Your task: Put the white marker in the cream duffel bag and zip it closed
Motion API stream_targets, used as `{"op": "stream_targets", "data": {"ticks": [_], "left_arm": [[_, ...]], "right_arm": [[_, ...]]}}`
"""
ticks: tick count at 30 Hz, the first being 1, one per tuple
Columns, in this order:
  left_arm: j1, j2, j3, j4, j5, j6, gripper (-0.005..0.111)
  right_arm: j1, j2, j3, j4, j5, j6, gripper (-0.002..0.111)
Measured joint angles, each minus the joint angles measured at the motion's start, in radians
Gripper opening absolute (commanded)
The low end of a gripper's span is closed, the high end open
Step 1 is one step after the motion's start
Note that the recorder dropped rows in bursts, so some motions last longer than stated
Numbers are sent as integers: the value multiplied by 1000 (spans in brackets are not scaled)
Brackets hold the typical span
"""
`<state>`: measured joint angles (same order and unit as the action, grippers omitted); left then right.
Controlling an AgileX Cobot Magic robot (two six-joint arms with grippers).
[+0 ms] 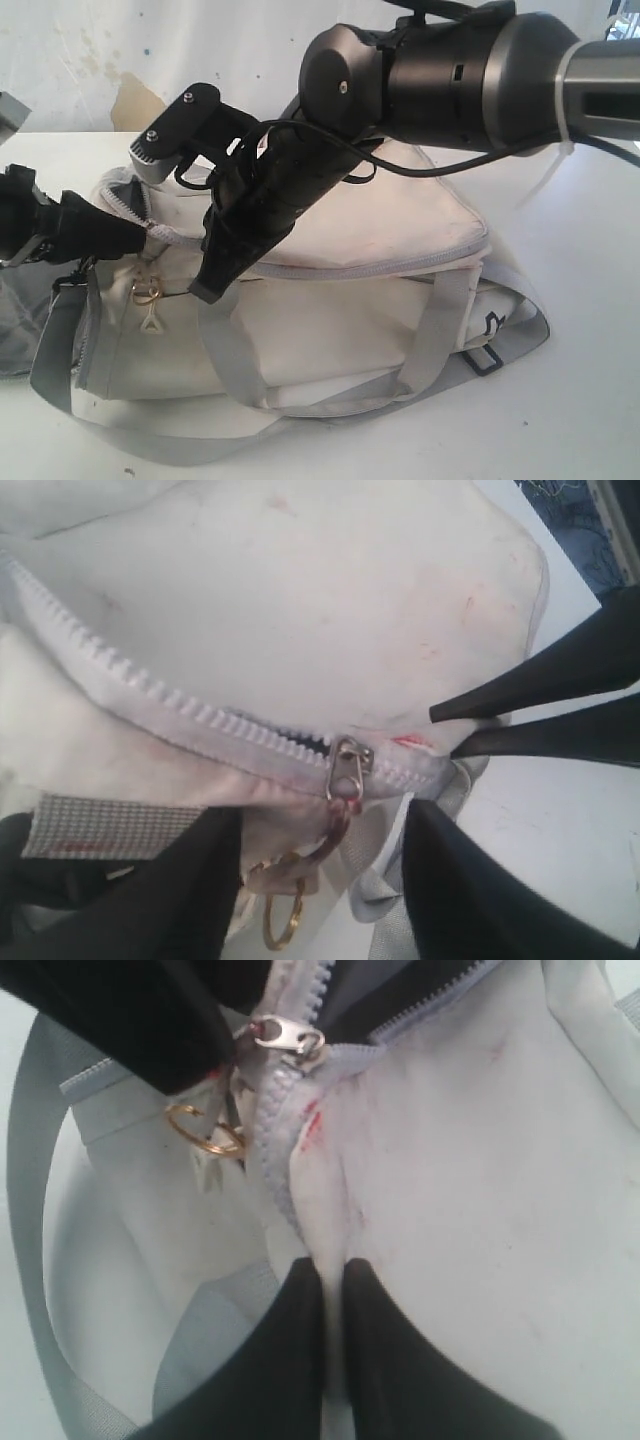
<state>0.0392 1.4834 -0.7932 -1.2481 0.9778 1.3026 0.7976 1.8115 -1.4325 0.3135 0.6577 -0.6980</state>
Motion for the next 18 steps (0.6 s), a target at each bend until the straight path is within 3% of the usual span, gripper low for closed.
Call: {"op": "stream_targets", "data": {"ticks": [8,15,18], "left_arm": [[-43,81,0,-22,12,52,49],[-46,121,0,-57,21,100,28],[-46,148,0,-64,41,107,12]], "right_arm": [[0,0,0,0,0,0,0],[0,0,0,0,2,15,0],[0,0,0,0,6,17,0]]}}
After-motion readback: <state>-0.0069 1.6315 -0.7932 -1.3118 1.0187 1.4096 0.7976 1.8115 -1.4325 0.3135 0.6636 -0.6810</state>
